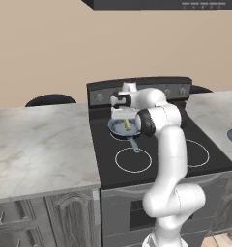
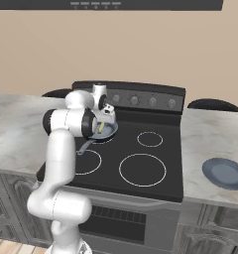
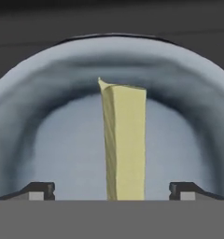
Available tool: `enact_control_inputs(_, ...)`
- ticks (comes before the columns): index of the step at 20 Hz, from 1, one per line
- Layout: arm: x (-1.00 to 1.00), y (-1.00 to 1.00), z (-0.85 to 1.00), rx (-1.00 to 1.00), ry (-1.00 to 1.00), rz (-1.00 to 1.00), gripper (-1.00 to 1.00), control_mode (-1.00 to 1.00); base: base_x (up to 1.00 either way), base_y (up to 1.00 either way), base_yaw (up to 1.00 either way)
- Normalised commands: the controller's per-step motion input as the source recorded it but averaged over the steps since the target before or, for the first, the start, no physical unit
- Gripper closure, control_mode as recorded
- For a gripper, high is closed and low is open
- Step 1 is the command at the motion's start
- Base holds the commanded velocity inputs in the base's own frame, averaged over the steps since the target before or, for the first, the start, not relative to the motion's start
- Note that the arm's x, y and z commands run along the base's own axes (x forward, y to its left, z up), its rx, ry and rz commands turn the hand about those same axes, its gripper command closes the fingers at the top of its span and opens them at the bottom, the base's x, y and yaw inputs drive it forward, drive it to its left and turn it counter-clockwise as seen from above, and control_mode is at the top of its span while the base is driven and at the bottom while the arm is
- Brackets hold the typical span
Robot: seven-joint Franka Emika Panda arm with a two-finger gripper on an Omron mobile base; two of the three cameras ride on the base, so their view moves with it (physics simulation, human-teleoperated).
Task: Pick up the butter stick and place it in the pan. Then turn on the burner for the pan.
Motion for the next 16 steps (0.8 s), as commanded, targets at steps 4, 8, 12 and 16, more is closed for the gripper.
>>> enact_control_inputs(4, -0.02, 0.0, 0.22, 0.01, -0.11, 0.05, -1.0, -1.0, 0.0, 0.0, 0.0)
enact_control_inputs(8, 0.0, 0.0, 0.36, 0.01, -0.1, 0.03, -1.0, -1.0, 0.0, 0.0, 0.0)
enact_control_inputs(12, 0.0, 0.0, 0.4, 0.0, -0.2, 0.02, -1.0, -1.0, 0.0, 0.0, 0.0)
enact_control_inputs(16, 0.0, 0.0, 0.33, 0.0, -0.24, 0.02, -1.0, -1.0, 0.0, 0.0, 0.0)
